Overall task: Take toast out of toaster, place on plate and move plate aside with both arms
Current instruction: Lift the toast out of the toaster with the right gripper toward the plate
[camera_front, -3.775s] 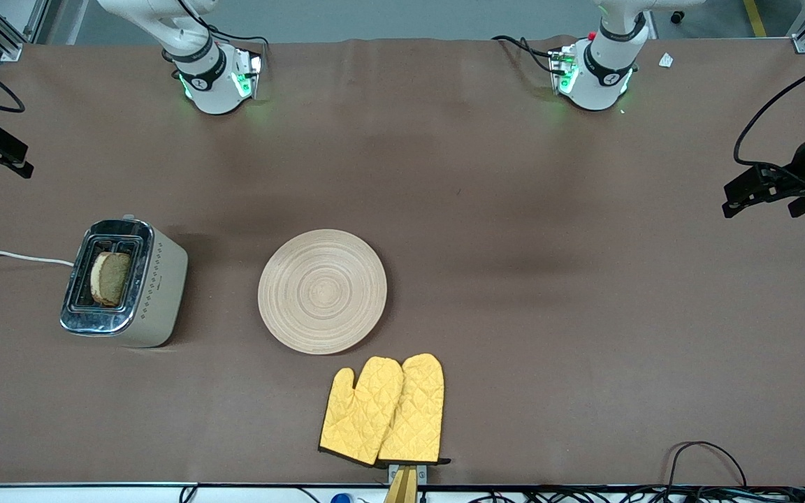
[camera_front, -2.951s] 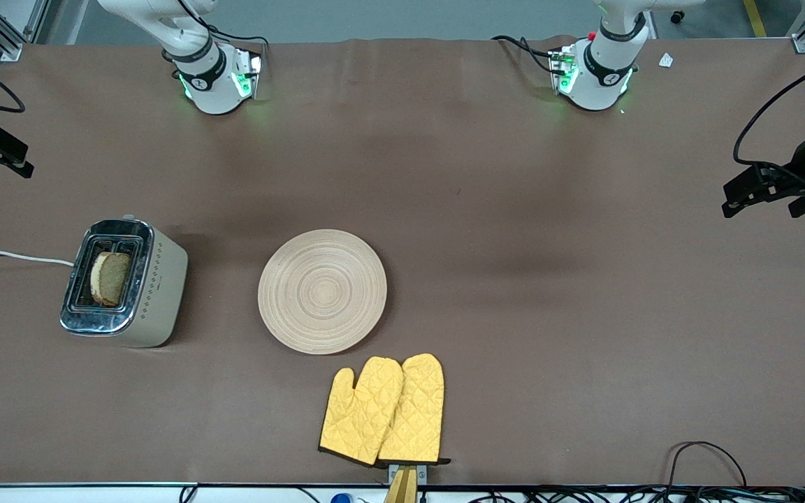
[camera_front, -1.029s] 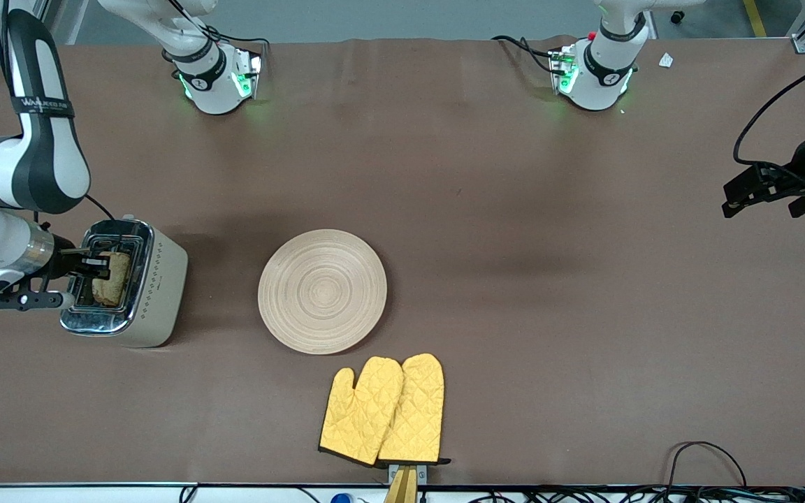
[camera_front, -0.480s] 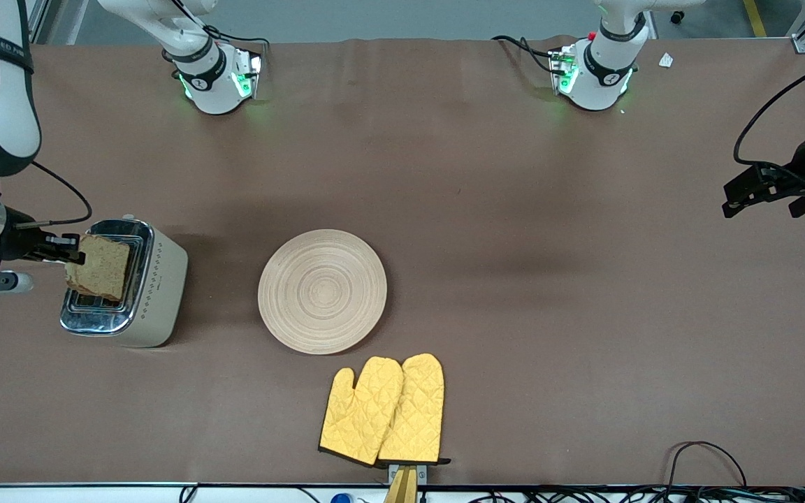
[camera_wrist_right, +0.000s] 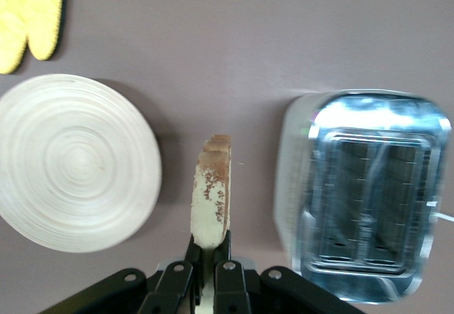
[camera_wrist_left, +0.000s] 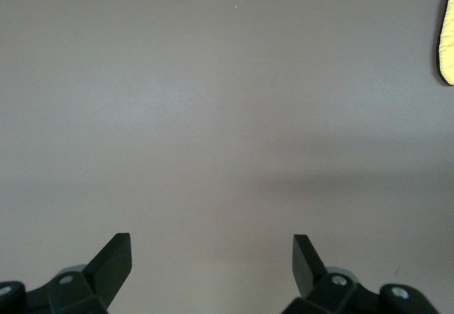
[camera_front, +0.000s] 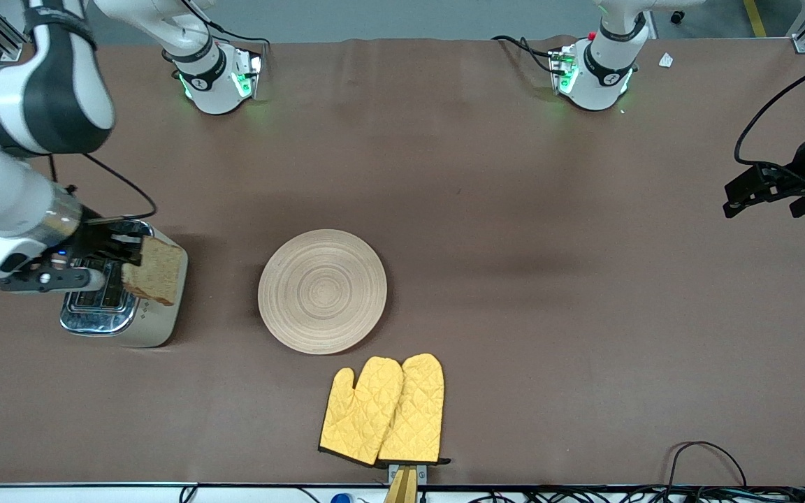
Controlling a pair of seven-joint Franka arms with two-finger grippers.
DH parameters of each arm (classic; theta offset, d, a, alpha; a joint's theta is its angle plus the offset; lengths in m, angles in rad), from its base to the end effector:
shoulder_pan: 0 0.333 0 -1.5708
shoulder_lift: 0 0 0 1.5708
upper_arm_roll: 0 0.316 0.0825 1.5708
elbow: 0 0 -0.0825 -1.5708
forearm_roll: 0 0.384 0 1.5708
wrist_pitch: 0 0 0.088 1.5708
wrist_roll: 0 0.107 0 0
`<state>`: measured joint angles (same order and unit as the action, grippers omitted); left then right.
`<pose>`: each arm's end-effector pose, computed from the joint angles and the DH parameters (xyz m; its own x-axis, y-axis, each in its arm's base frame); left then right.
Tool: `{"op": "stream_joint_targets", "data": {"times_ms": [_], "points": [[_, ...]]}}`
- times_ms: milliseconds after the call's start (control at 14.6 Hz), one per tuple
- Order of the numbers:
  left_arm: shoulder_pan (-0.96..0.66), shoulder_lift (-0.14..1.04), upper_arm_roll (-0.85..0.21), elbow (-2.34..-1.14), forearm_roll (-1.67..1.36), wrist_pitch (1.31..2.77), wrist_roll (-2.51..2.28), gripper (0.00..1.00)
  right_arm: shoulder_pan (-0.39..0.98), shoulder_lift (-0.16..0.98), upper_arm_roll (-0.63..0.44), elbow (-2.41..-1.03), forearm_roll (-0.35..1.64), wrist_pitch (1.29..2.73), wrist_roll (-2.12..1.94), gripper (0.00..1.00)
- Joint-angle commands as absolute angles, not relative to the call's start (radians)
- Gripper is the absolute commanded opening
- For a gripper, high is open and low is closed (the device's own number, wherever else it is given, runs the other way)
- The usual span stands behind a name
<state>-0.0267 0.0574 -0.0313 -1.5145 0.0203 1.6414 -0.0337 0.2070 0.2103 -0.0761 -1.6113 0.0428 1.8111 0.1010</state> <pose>0.5790 -0.0310 0.6252 0.9972 -0.0254 0.0700 -0.0243 -0.9996 -0.0162 0.6196 0.0889 0.5019 0.9997 0.0212 -0.0125 0.0209 -0.9995 -0.0245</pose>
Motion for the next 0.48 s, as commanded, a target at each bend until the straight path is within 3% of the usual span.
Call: {"op": "stream_joint_targets", "data": {"times_ms": [0, 412], "points": [[-0.028, 0.067, -0.034, -1.494, 0.046, 1.637, -0.034, 1.0, 0.282, 0.248, -0.083, -1.643, 0.098, 1.906, 0.23, 0.0], [-0.026, 0.067, -0.034, -1.494, 0.046, 1.637, -0.034, 1.0, 0.396, 0.274, -0.084, -1.805, 0.449, 2.179, 0.265, 0.0]]}}
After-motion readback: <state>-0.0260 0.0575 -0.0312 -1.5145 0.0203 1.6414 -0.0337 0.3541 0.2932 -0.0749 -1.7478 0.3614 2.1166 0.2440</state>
